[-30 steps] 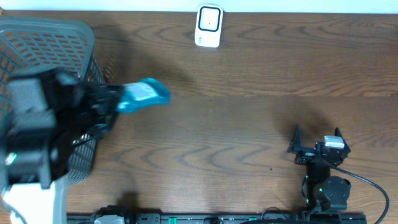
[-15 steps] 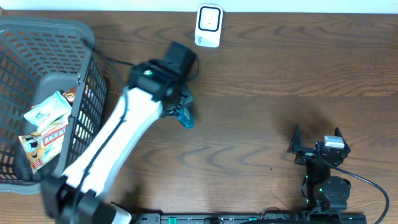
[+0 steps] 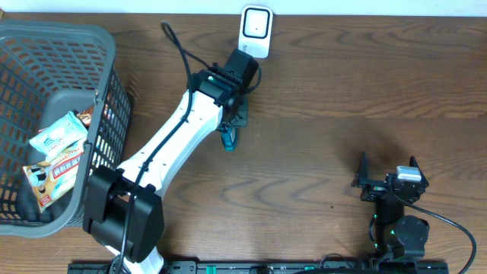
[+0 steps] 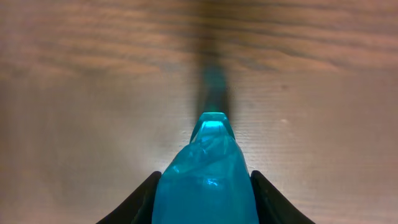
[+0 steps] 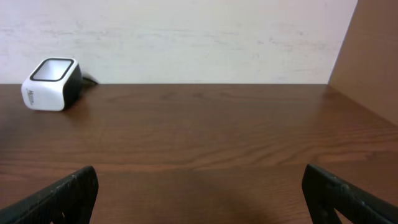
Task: Scan the item barcode
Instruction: 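Carry the bottle to the table centre and set it upright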
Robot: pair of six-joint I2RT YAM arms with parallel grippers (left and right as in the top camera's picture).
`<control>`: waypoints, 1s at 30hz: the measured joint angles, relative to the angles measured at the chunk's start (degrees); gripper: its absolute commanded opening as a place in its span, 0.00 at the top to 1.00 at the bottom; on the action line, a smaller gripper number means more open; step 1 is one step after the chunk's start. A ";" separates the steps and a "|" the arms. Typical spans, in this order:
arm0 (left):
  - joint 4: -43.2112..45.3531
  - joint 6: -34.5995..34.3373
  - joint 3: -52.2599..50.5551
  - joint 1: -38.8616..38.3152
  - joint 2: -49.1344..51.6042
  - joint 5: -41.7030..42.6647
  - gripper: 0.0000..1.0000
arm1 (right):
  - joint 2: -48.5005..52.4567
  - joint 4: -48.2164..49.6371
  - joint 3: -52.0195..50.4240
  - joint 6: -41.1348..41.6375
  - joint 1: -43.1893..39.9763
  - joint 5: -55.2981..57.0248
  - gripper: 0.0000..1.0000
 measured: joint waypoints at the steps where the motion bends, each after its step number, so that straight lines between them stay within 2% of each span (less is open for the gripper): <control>1: 0.37 2.78 0.00 -0.13 0.00 0.50 0.73 | 0.00 0.02 0.00 0.00 0.00 0.00 0.01; 8: 1.44 15.32 0.00 -0.39 0.00 2.29 0.73 | 0.00 0.02 0.00 0.00 0.00 0.00 0.01; 20: 4.02 18.69 0.50 -0.44 4.02 5.51 0.72 | 0.00 0.00 0.00 0.00 0.00 0.00 0.01; 27: 4.09 19.32 0.63 -0.44 4.37 5.95 0.58 | 0.00 0.02 0.00 0.00 0.00 0.00 0.01; 30: 4.00 19.82 0.63 -0.44 4.31 5.97 0.44 | 0.00 0.02 0.00 0.00 0.00 0.00 0.01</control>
